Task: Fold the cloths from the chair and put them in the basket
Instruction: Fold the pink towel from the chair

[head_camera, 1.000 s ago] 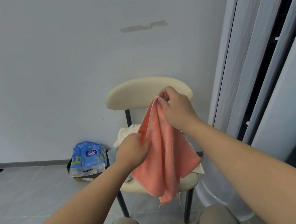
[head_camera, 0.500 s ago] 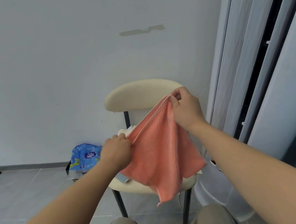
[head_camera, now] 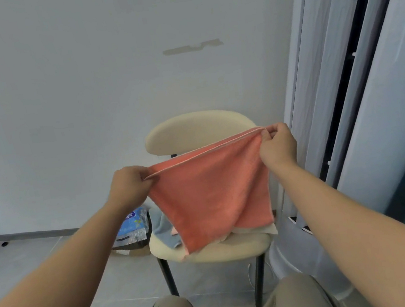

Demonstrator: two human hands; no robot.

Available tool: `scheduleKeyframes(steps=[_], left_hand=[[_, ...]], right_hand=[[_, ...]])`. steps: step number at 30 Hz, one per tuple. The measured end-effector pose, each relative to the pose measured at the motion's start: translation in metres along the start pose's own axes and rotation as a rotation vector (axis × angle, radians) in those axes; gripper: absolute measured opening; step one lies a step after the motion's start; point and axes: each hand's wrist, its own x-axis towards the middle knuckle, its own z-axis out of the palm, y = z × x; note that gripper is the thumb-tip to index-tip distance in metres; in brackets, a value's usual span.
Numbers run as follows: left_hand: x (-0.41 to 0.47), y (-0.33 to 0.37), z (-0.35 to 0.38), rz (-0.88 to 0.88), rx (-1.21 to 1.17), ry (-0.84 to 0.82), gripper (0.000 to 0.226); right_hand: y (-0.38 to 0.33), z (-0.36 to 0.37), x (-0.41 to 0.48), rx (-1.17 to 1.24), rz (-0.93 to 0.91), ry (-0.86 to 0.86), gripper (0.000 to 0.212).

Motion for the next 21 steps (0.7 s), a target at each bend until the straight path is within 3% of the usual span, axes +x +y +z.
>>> scheduleKeyframes(steps=[3, 21], left_hand=[[-0.007, -0.006, -0.003, -0.048, -0.12, 0.043, 0.009], [-0.046, -0.009, -0.029, -0.077, -0.615, 0.112, 0.018]], right_hand=[[0.019, -0.001, -0.006, 0.025, 0.065, 0.002, 0.008], [0.052, -0.017, -0.038, 0.072, 0.018, 0.001, 0.01]])
